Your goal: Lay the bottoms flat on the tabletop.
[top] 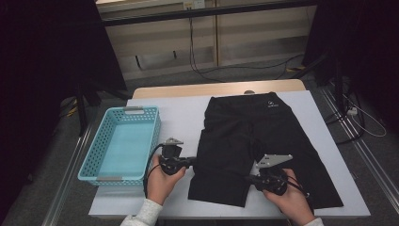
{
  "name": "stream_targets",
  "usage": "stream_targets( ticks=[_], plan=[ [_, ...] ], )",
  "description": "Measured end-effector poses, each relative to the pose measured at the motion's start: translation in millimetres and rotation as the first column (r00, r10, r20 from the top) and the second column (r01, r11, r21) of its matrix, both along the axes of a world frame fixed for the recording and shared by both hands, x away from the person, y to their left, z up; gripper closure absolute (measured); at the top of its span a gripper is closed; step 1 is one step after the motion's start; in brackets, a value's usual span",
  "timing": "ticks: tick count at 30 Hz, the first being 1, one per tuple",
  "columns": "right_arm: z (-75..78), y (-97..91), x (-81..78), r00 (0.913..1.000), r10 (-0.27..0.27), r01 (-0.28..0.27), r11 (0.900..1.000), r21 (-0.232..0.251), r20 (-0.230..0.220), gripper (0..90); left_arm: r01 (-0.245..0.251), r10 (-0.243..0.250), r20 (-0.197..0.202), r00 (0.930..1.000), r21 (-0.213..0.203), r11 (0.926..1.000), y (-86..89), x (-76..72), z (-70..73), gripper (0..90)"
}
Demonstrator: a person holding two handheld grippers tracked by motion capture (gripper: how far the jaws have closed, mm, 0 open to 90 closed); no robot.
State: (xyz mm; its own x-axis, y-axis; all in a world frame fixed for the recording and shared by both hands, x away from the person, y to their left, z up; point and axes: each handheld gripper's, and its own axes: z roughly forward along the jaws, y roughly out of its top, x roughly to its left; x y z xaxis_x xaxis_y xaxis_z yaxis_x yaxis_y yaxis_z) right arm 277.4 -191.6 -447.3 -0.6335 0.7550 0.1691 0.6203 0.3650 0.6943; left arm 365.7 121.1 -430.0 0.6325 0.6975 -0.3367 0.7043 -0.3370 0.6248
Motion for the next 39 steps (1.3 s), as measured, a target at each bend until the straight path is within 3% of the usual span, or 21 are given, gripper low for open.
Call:
stream_targets(
  ticks=[8,13,17,21,24,28,32,37,39],
  plan=[
    [-1.6,-4.6,-2.4,0.9999,0.006,-0.006,0.9999,-0.012,-0.01,88.9,0.003,-0.002,-0.023,0.9997,0.011,0.9999,-1.8,0.9,-5.9,89.1],
    [0.3,-9.0,-0.5,1.0,-0.006,0.006,1.0,-0.006,0.001,88.9,0.007,-0.007,0.006,1.0,-0.001,1.0,-3.4,2.9,-4.2,89.1],
    [-1.6,-8.6,4.1,0.9996,-0.026,0.026,0.9996,-0.013,0.005,88.7,-0.021,0.021,0.028,0.9994,-0.006,0.9998,-5.3,10.2,-10.9,89.1],
    [-4.1,-7.0,8.6,0.9989,-0.037,0.037,0.999,-0.025,0.029,88.2,-0.021,0.021,0.017,0.9996,0.008,0.9998,-5.5,14.5,-17.9,89.1],
    [-4.6,-4.2,7.7,0.9981,-0.038,0.04,0.9982,-0.045,0.049,83.0,-0.024,0.023,0.035,0.9991,0.017,0.9996,-6.6,13.5,-18.7,89.0],
    [2.7,-3.1,3.1,0.9925,-0.037,0.044,0.9975,-0.056,0.116,75.9,-0.035,0.034,0.035,0.9988,0.016,0.9993,-5.2,14.2,-20.2,88.7],
    [9.3,-0.2,-1.3,0.9861,-0.027,0.032,0.9991,-0.029,0.164,65.6,-0.03,0.028,0.038,0.9989,0.03,0.9991,-4.6,14.9,-20.8,88.4],
    [8.3,15.0,-4.0,0.9851,0.039,-0.033,0.9987,-0.04,0.167,56.6,-0.044,0.043,0.033,0.9985,0.037,0.9983,-2.3,15.3,-21.0,88.3],
    [8.6,21.3,-5.2,0.987,0.039,-0.036,0.9991,-0.024,0.156,52.6,-0.043,0.042,0.036,0.9985,0.037,0.9984,-1.6,14.9,-20.6,88.2]
  ],
)
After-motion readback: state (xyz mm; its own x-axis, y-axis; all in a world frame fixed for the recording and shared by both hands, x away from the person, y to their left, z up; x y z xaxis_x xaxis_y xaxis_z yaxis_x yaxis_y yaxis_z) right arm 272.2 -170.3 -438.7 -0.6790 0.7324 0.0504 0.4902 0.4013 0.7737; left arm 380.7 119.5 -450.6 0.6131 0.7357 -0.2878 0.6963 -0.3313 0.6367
